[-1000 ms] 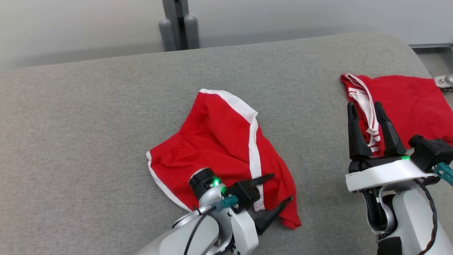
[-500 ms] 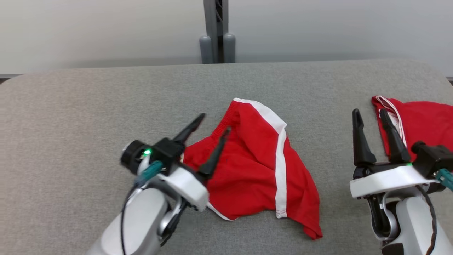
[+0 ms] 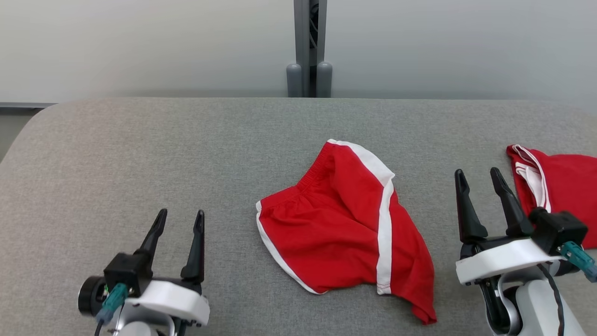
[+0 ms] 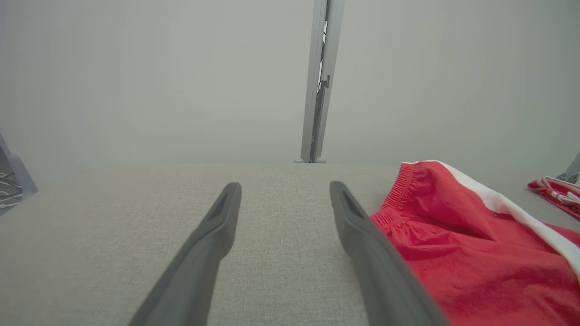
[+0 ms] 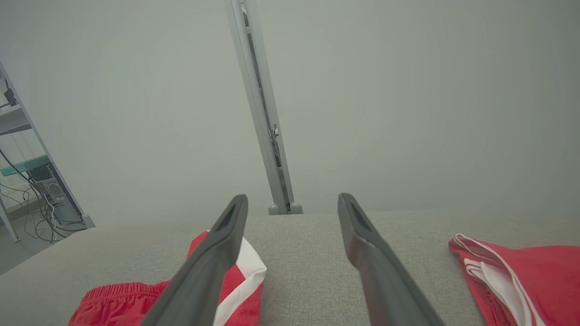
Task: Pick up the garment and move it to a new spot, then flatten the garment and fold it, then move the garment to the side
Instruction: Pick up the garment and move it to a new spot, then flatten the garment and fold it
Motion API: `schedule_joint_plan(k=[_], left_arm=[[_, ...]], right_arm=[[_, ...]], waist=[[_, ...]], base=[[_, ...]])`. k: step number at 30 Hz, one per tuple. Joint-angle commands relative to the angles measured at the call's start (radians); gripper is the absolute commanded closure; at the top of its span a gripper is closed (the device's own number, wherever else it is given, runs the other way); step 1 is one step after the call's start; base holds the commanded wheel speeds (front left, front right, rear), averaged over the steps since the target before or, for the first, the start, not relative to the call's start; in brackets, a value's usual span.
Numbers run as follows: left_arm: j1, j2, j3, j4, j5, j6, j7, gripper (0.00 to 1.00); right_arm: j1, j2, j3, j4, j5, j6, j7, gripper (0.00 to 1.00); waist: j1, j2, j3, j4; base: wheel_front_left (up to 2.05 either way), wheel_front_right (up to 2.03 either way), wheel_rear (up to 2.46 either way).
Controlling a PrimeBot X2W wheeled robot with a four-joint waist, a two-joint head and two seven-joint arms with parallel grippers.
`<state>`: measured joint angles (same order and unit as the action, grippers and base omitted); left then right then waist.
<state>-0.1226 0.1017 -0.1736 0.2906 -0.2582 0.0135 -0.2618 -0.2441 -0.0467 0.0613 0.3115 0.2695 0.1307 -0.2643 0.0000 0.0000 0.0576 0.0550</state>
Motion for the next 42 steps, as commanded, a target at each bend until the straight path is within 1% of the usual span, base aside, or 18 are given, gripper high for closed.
schedule_joint_plan(k=[1,6,10,13,16,19,21,24,30,31,35,42], left_arm=[[0.016,-0.005,0.015,-0.007,0.014,-0.011,-0.003,0.00],[0.051,-0.037,0.058,-0.001,0.062,-0.060,-0.003,0.00],[0.041,-0.046,0.070,0.009,0.076,-0.078,-0.003,0.00],[0.026,-0.049,0.055,0.017,0.080,-0.090,-0.003,0.00],[0.019,-0.049,0.031,0.026,0.061,-0.092,-0.003,0.00],[0.005,-0.049,0.010,0.030,0.054,-0.090,-0.003,0.00],[0.003,-0.049,0.000,0.034,0.050,-0.088,-0.003,0.00],[-0.007,-0.050,-0.014,0.039,0.044,-0.086,-0.003,0.00],[-0.027,-0.049,-0.028,0.039,0.029,-0.082,-0.003,0.00],[-0.027,-0.049,-0.028,0.039,0.029,-0.082,-0.003,0.00],[-0.042,-0.049,-0.036,0.039,0.022,-0.082,-0.003,0.00],[-0.058,-0.049,-0.047,0.036,0.011,-0.075,-0.003,0.00]], right_arm=[[0.011,-0.008,-0.003,0.006,-0.009,0.000,0.000,0.00],[0.022,-0.008,-0.003,0.014,-0.015,0.000,0.000,0.00],[0.005,-0.008,-0.001,0.036,-0.012,0.000,0.000,0.00],[-0.029,-0.028,0.053,0.090,0.004,0.000,0.000,0.00],[-0.088,-0.075,0.113,0.159,0.035,0.000,0.011,0.00],[-0.161,-0.114,0.187,0.228,0.082,0.000,0.054,0.00],[-0.211,-0.148,0.256,0.270,0.136,0.000,0.095,0.00],[-0.287,-0.210,0.312,0.323,0.215,0.000,0.130,0.00],[-0.401,-0.294,0.402,0.407,0.355,0.000,0.196,0.00],[-0.401,-0.294,0.402,0.407,0.355,0.000,0.196,0.00],[-0.452,-0.339,0.466,0.444,0.448,0.000,0.263,0.00],[-0.508,-0.390,0.566,0.466,0.608,0.000,0.355,0.00]], waist=[[0.0000,0.0000,-0.002,0.006],[0.0000,0.0000,-0.007,0.029],[0.0000,0.0000,-0.003,0.051],[0.0000,0.0000,0.007,0.078],[0.0000,0.0000,0.024,0.111],[0.0000,0.0000,0.044,0.147],[0.0000,0.0000,0.057,0.171],[0.0000,0.0000,0.077,0.206],[0.0000,0.0000,0.119,0.263],[0.0000,0.0000,0.119,0.263],[0.0000,0.0000,0.140,0.289],[0.0000,0.0000,0.162,0.308]], base=[[0.00,0.00,0.00],[0.00,0.00,0.00],[0.00,0.00,0.00],[0.00,0.00,0.00],[0.00,0.00,0.00],[0.00,0.00,0.00],[0.00,0.00,0.00],[0.00,0.00,0.00],[0.00,0.00,0.00],[0.00,0.00,0.00],[0.00,0.00,0.00],[0.00,0.00,0.00]])
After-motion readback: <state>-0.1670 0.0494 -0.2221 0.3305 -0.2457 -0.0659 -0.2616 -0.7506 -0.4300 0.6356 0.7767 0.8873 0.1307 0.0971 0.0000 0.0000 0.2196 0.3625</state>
